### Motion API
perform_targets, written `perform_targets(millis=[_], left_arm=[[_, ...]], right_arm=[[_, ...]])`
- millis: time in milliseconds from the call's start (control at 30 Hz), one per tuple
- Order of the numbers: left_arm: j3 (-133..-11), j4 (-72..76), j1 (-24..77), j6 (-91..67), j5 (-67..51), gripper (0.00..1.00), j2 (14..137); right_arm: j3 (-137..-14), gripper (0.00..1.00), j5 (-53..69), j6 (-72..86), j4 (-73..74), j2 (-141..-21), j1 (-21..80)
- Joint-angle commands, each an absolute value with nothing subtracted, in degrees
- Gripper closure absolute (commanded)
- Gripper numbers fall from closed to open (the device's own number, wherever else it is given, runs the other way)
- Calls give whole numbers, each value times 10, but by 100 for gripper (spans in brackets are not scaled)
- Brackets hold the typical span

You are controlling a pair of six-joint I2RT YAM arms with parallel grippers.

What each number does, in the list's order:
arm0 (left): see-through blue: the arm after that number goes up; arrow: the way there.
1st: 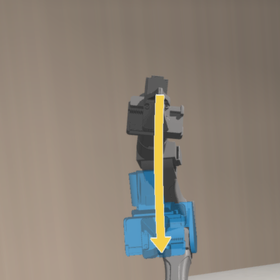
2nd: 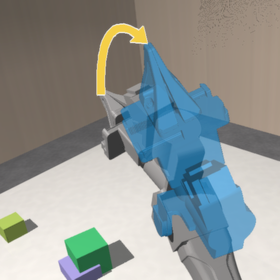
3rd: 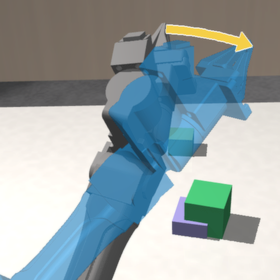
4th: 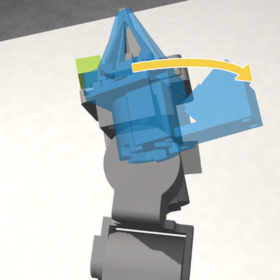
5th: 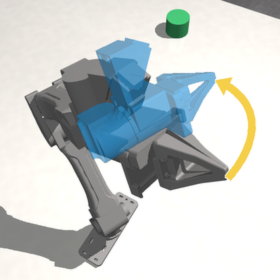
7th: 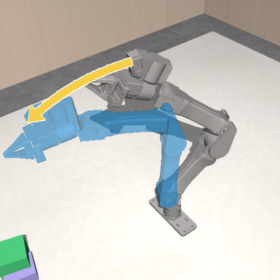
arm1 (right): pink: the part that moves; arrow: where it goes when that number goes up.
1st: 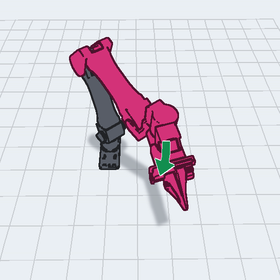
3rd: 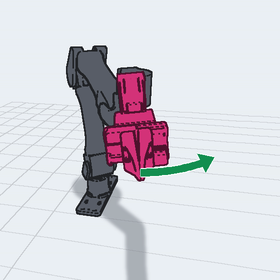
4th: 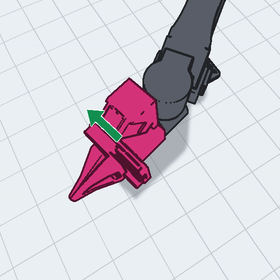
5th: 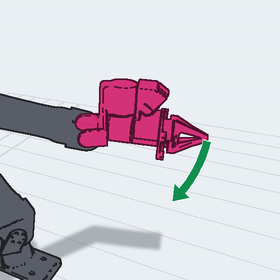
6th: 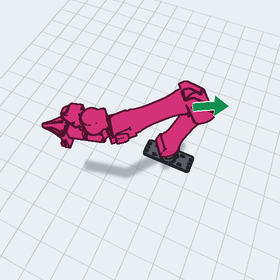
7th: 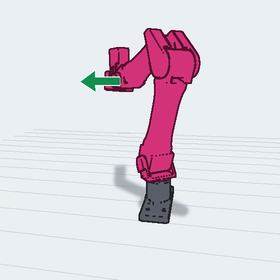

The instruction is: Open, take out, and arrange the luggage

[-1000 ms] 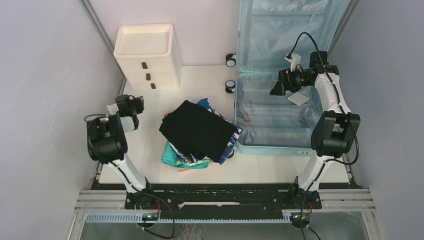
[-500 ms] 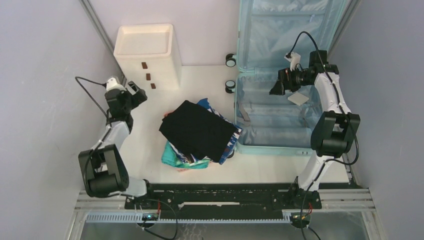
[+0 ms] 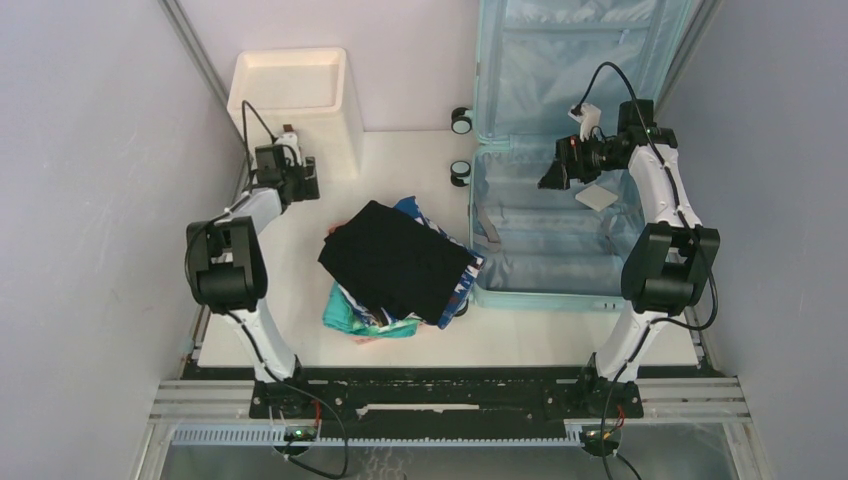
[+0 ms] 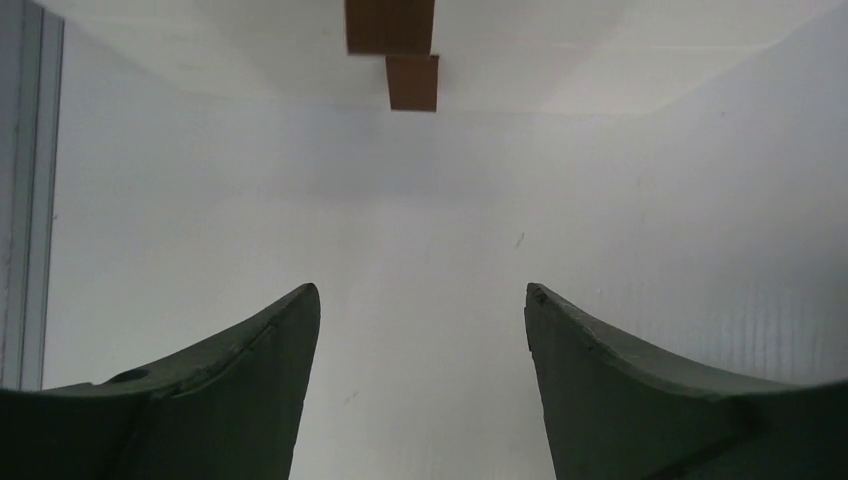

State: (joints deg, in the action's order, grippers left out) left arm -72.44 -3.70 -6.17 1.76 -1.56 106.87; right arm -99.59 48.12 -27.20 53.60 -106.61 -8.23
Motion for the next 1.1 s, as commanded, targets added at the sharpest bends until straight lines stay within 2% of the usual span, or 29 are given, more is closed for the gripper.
perform_targets(millis=[0,133,233,400,467,633,700,900,967,1067], left_arm=[[-786,-19,-61,15,12,22,1108],[-818,-4,-61,4,18,26,1128],[-809,30,-60,-11,-19,29,1118],[-700,71,-54,-41,-90,31,969],[-718,19,-55,-49,-119,29,913],[-905,-159,-48,-111,-157,28,905],[-973,-199,-30,-126,-125,23,926],[-1280,-362,26,-151,-5,19,1096],[-1393,-402,32,-168,-2,19,1166],[-1461,-397,37,-178,24,18,1225]], right_arm=[[-1008,0,489,-279,527,-1042,-83],[-1009,0,489,-279,526,-1044,-83],[-1012,0,486,-278,528,-1045,-82],[-1005,0,462,-293,531,-1034,-83],[-998,0,463,-294,529,-1033,-83],[-1015,0,471,-291,533,-1049,-73],[-1023,0,474,-291,537,-1055,-66],[-1037,0,485,-284,534,-1063,-60],[-1037,0,488,-282,531,-1061,-60],[-1033,0,491,-278,525,-1058,-61]])
